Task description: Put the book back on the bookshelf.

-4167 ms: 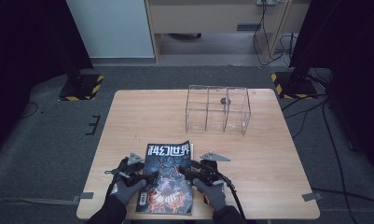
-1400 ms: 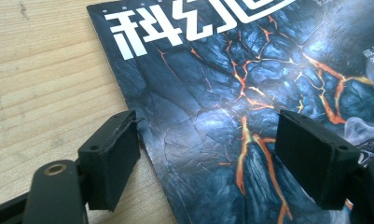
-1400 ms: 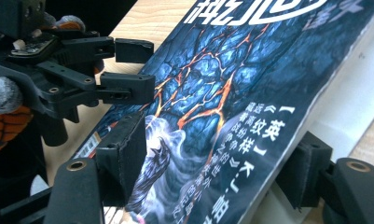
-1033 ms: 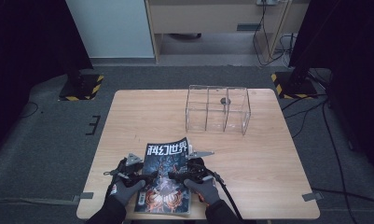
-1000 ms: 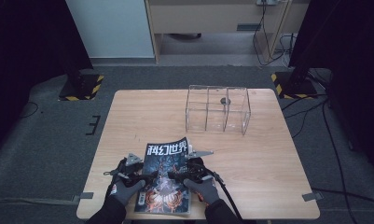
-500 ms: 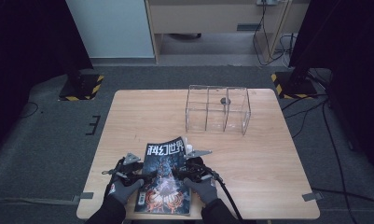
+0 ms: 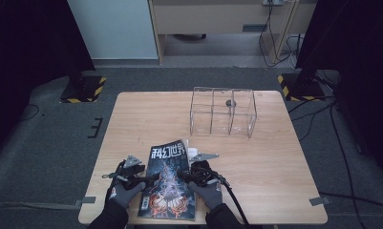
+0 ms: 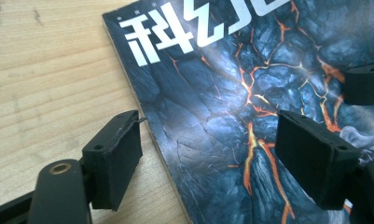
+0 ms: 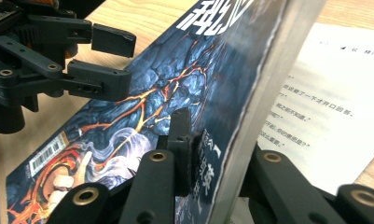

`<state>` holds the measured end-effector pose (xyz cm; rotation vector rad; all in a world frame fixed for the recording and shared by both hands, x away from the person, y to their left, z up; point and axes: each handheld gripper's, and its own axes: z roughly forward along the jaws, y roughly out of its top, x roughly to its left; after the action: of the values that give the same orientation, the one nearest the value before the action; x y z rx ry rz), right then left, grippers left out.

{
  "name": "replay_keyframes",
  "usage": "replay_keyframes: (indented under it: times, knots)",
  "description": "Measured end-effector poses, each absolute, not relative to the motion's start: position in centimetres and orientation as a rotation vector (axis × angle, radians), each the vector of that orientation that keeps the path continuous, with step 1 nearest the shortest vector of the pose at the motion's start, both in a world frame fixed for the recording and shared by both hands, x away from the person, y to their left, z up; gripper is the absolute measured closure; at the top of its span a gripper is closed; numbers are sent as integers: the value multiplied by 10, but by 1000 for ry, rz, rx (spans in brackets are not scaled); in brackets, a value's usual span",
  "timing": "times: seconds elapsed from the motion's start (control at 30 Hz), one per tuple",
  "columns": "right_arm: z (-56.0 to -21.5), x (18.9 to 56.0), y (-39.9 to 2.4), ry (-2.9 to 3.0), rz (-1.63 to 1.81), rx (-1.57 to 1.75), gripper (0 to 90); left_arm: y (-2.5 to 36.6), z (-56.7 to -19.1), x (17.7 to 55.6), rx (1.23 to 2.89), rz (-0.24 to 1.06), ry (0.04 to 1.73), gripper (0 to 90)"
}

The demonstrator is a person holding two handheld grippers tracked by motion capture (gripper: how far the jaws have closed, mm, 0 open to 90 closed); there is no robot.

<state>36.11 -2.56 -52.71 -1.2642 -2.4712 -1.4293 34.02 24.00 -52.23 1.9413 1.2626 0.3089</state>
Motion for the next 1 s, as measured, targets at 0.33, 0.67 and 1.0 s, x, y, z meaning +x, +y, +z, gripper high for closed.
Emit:
replay_keyframes:
  times: [0.33,0.67,1.0]
  knots:
    - [-524,356,-31,-2459,-1485,-1244,790,244,-518,340,1906,304,1261,219]
    - [-512,351,-42,-2446,-1608,-1170,814,246,-514,340,1863,286,1246,215]
    - [-507,348,-50,-2431,-1672,-1117,831,244,-515,342,1850,254,1219,207]
